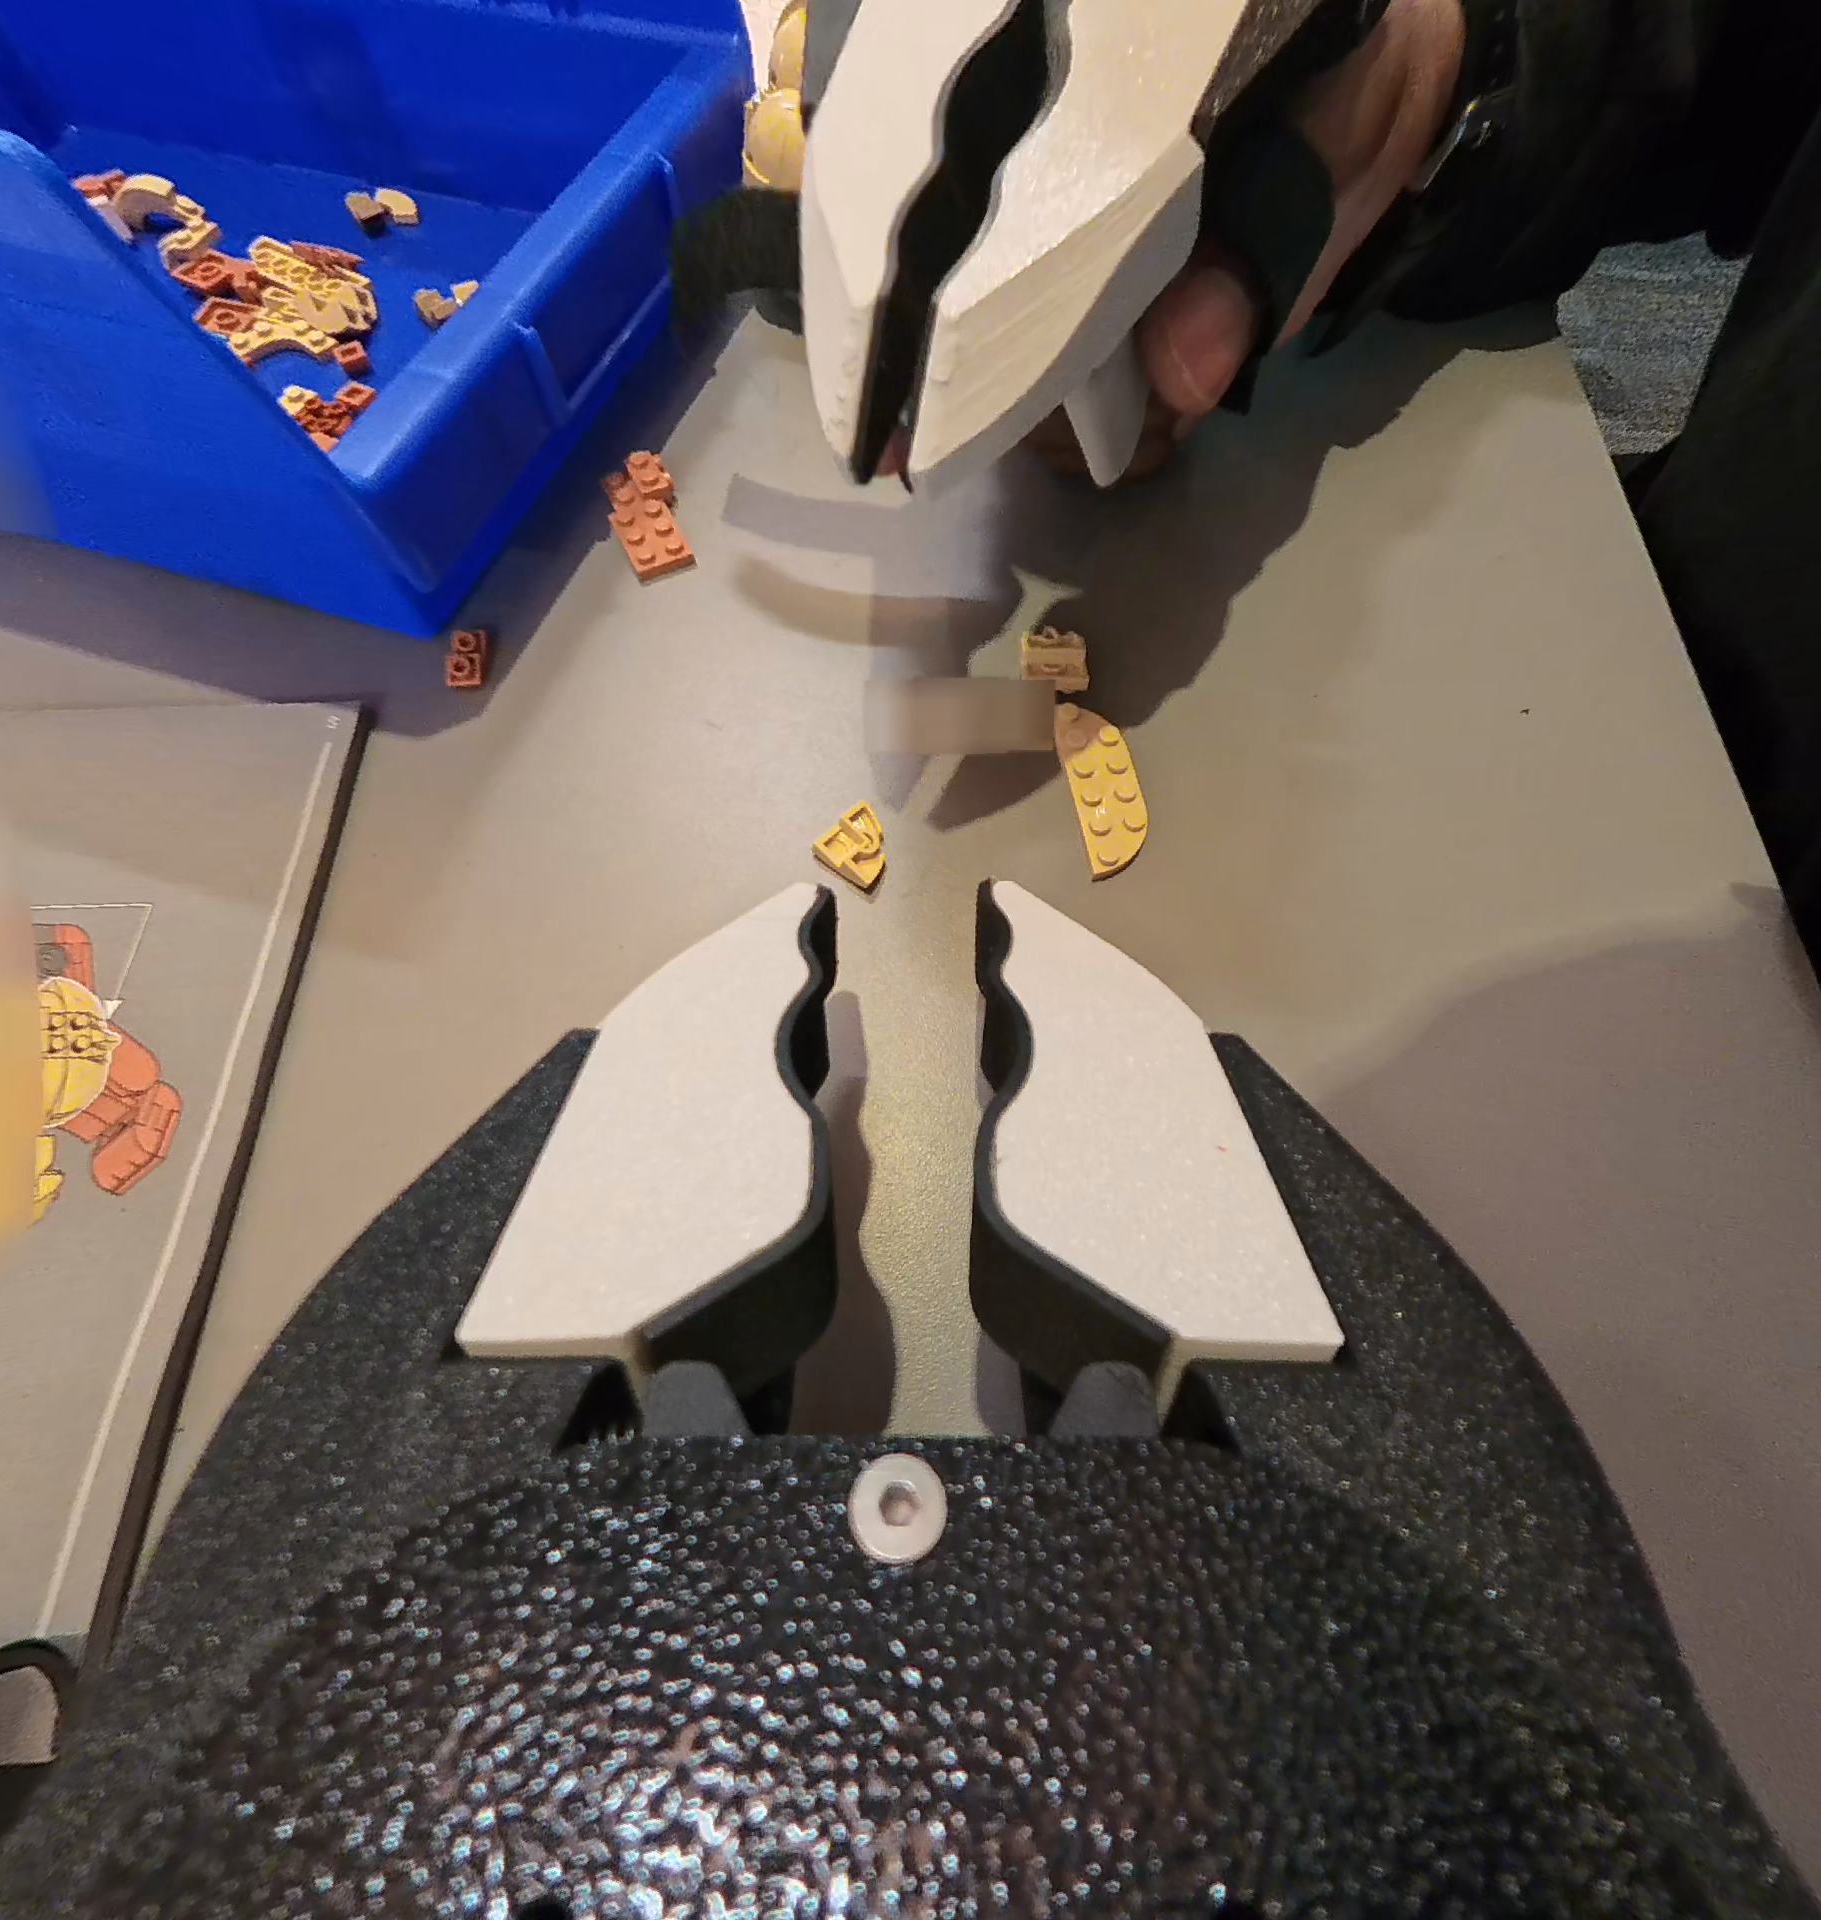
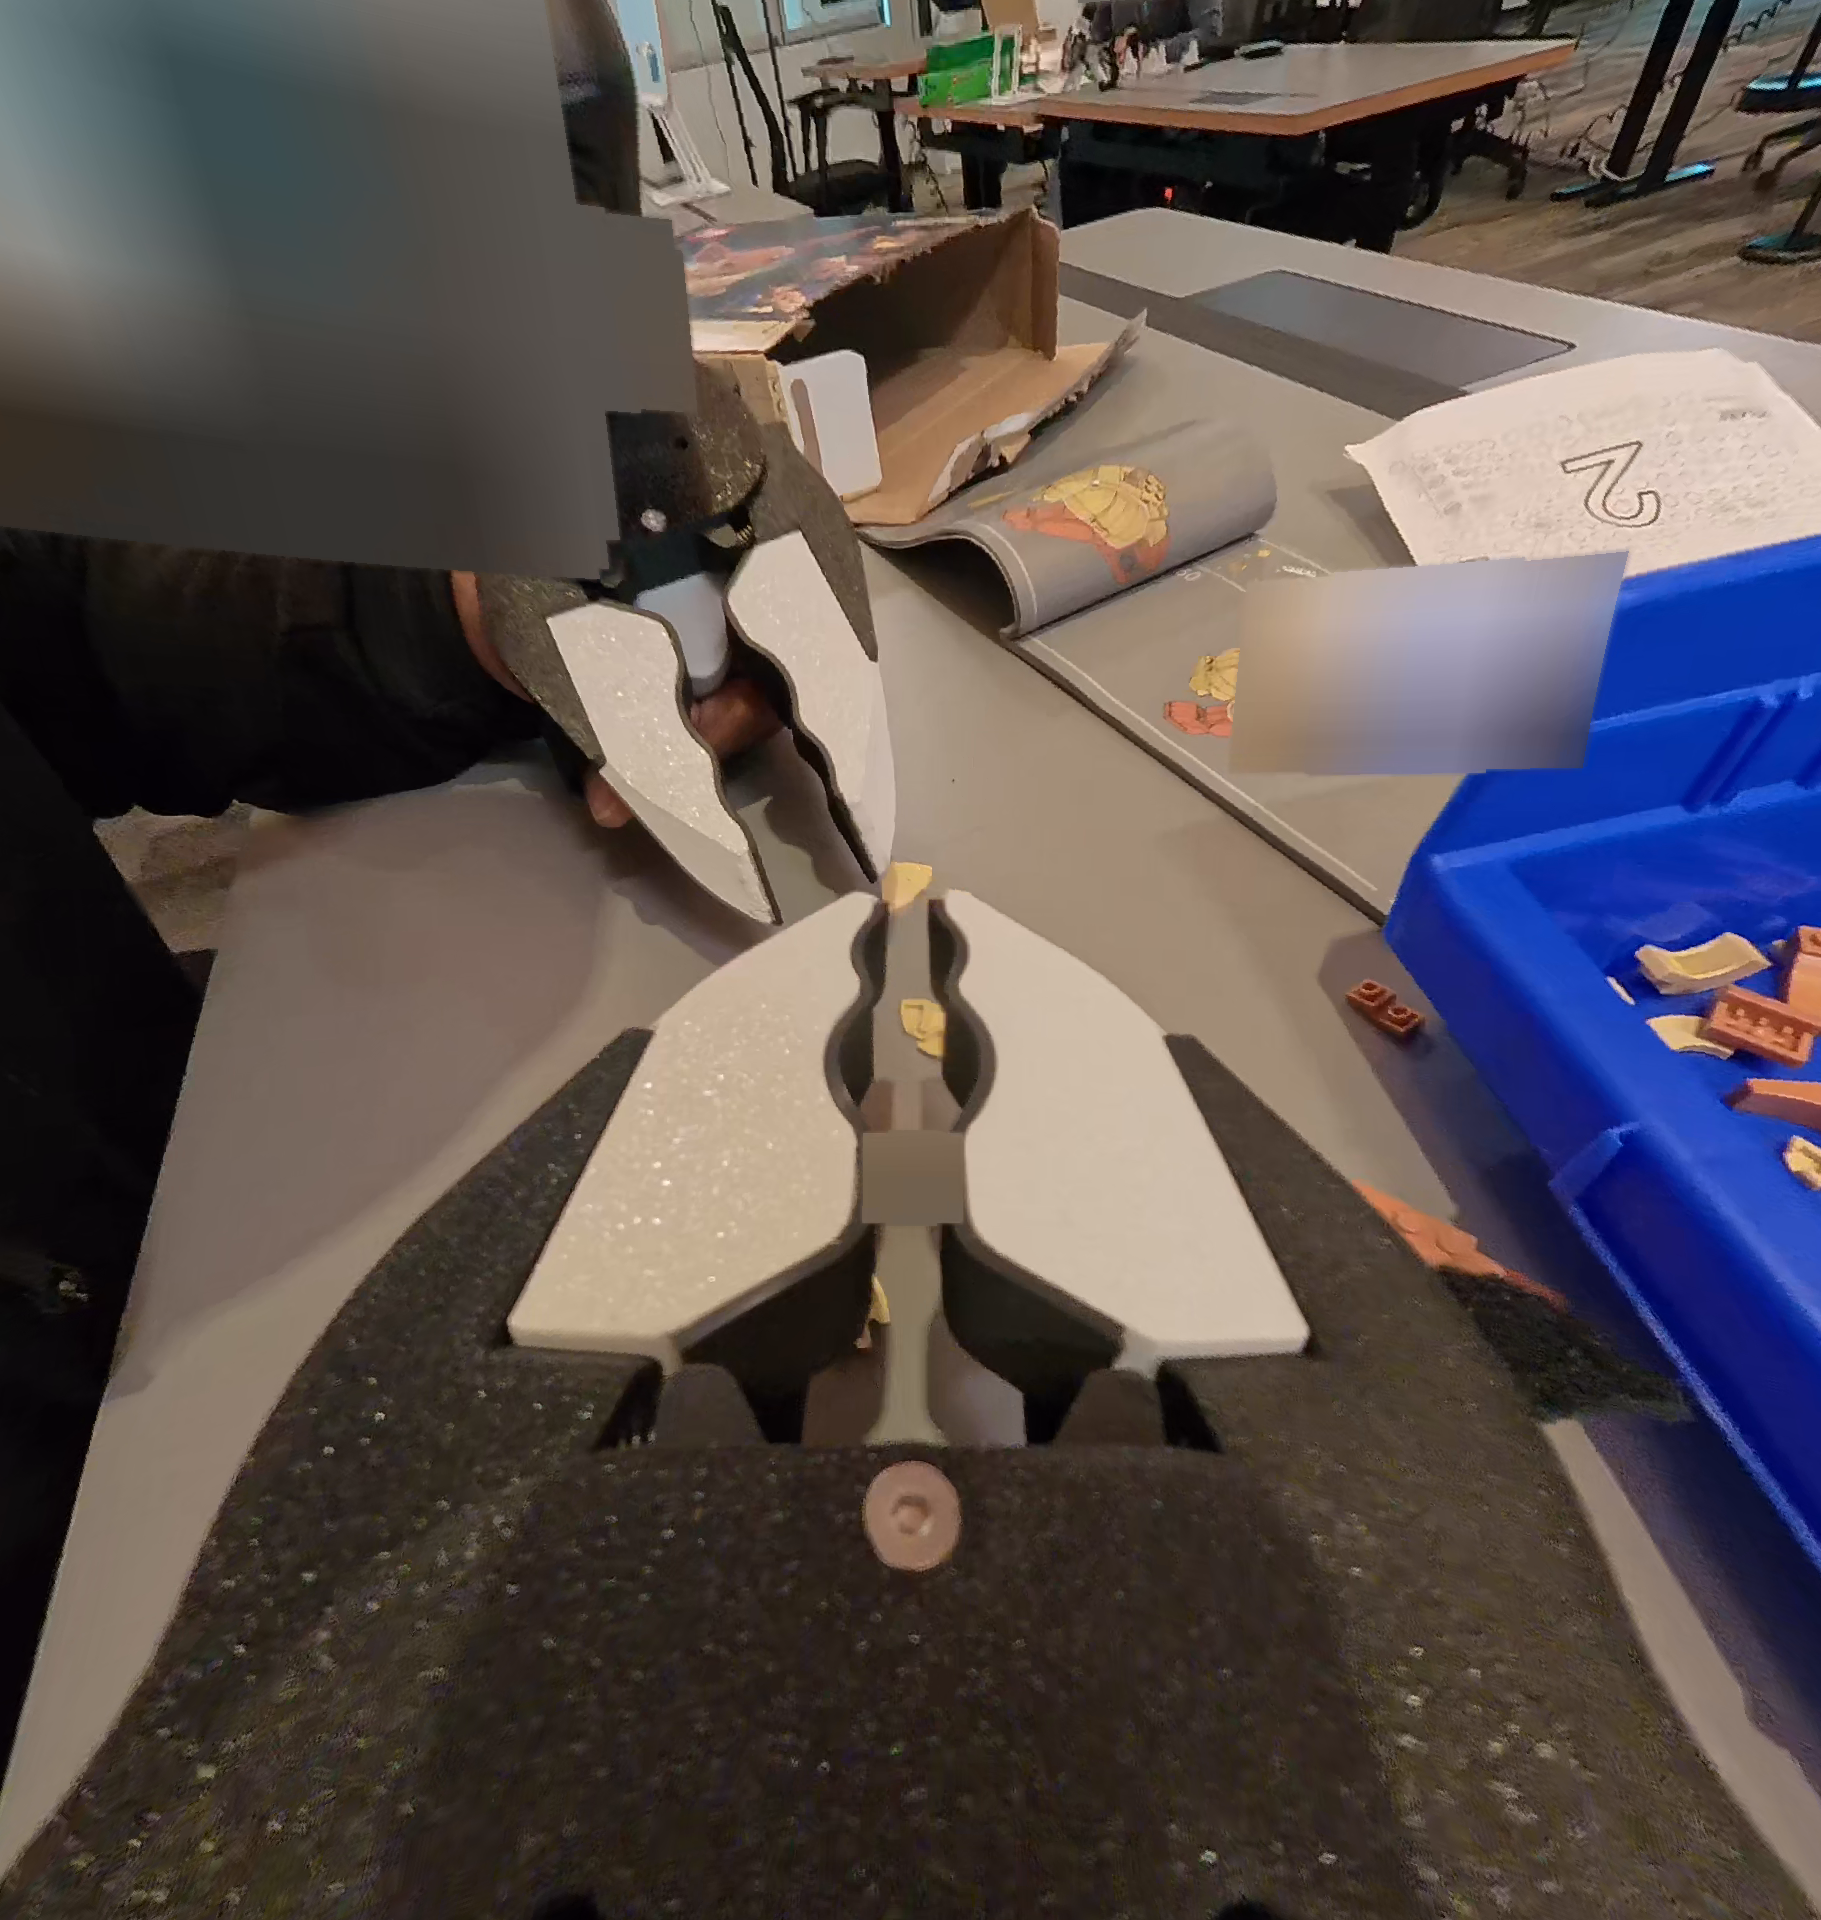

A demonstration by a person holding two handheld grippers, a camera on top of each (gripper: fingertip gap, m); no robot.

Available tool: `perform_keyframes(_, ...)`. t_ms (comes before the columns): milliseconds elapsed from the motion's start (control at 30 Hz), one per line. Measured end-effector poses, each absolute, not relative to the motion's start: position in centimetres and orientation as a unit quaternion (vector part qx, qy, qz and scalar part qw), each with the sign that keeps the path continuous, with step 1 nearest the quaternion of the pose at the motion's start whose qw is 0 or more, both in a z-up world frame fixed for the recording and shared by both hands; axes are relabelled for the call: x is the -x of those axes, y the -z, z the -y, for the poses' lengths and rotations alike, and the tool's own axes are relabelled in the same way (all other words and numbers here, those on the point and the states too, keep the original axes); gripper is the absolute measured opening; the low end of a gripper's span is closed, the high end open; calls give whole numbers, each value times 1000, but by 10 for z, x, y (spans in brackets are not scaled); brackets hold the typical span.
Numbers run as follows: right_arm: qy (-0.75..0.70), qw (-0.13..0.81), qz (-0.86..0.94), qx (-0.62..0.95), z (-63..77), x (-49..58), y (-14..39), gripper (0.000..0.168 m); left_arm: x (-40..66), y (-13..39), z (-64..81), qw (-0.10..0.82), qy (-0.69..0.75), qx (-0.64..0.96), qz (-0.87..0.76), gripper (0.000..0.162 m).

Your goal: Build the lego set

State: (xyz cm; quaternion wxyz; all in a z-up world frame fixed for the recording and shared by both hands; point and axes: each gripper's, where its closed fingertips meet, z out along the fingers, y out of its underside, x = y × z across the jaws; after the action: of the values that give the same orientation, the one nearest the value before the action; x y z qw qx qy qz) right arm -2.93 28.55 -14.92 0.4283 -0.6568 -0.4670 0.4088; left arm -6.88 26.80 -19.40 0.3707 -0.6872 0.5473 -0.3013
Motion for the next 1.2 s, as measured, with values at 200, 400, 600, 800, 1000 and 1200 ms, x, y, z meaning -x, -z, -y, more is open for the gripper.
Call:
perform_keyframes(200,-349,385,485,703,-291,23,168,23,69,196,-269,370,293,690,-549,25)
perform_keyframes(400,-305,324,528,723,-283,19,192,27,69,197,-270,370,287,692,-549,25)
perform_keyframes(600,-266,295,555,730,-280,14,209,31,69,198,-270,369,283,693,-551,25)
perform_keyframes(800,-229,281,576,732,-279,11,223,33,69,199,-270,367,281,694,-552,25)
perform_keyframes(1000,-226,281,585,727,-277,12,223,19,69,200,-271,366,280,696,-551,25)
perform_keyframes(1200,-226,289,590,719,-278,13,222,6,69,199,-271,368,282,696,-549,25)
